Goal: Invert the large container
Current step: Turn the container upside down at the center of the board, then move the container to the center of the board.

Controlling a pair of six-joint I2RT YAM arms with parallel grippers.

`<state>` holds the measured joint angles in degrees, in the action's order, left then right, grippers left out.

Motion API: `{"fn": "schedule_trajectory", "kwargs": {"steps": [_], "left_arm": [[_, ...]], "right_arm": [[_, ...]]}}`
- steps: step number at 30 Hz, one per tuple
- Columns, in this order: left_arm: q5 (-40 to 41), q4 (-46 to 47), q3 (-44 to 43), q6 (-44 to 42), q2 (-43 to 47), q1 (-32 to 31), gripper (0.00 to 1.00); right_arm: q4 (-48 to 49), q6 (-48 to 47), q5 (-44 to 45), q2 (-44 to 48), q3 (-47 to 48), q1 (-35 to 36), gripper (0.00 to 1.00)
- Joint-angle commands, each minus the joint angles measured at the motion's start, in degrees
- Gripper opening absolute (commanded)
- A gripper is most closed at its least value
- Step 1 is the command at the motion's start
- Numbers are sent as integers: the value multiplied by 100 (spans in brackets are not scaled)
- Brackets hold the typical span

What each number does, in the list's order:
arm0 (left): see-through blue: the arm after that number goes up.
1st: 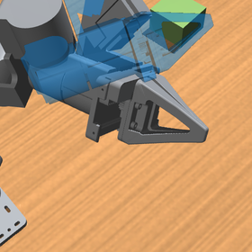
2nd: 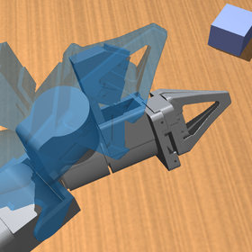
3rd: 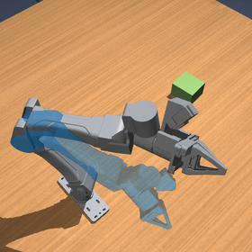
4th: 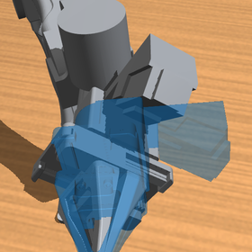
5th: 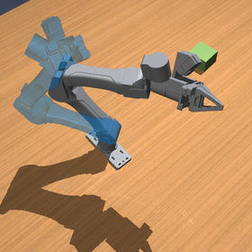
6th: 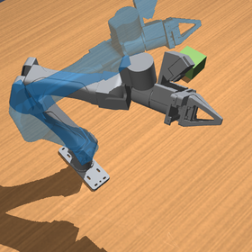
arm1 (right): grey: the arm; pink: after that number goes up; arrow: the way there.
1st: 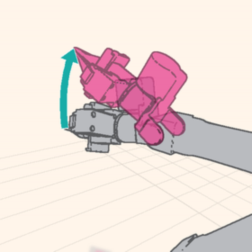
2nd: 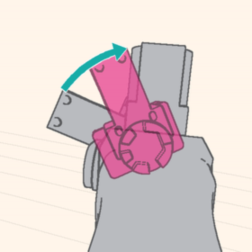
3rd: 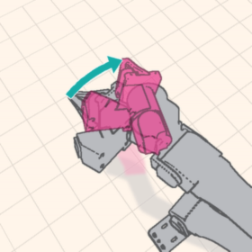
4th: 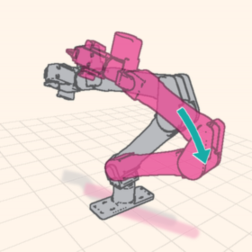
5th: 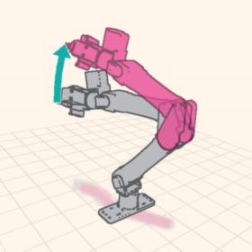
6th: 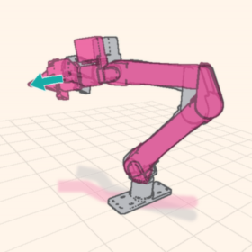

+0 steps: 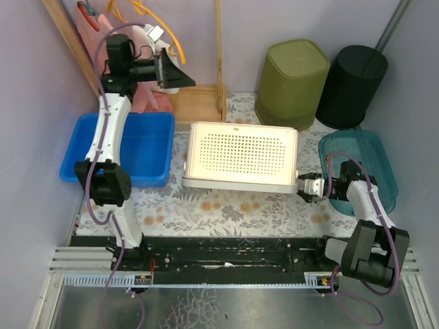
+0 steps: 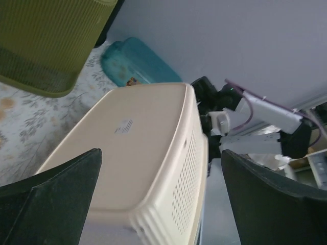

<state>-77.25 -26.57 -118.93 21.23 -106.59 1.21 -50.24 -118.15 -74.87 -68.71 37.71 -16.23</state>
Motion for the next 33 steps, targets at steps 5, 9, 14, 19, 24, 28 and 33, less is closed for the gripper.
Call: {"fn": "schedule_trajectory", "kwargs": {"steps": [5,9,14,19,24,28,33], "left_arm": [[-166,3229,-354,3357,-636,-712,100],[-118,3334,336,3291,-528,-1172,100],[218,1229,365,1342,-446,-1745,100],[649,-228,-1,44,-506,-1775,100],[1605,-1426,-200,-1204,-284,-1754,100],[2559,-1825,-7,-1845,125,-1622,100],[4088,-1393,176,-963,761,-466,100]], "right_arm": [[3041,-3482,2180,124,-1221,-34,0],[4786,-3583,2614,-78,-2003,93,0],[4677,-3485,2709,-83,-2031,179,53],[3032,-3476,3323,241,-1623,165,99],[2133,-3054,4202,397,-1121,63,99],[1651,-1088,2873,621,-10,-98,99],[4410,7544,2192,774,1794,-91,99]]}}
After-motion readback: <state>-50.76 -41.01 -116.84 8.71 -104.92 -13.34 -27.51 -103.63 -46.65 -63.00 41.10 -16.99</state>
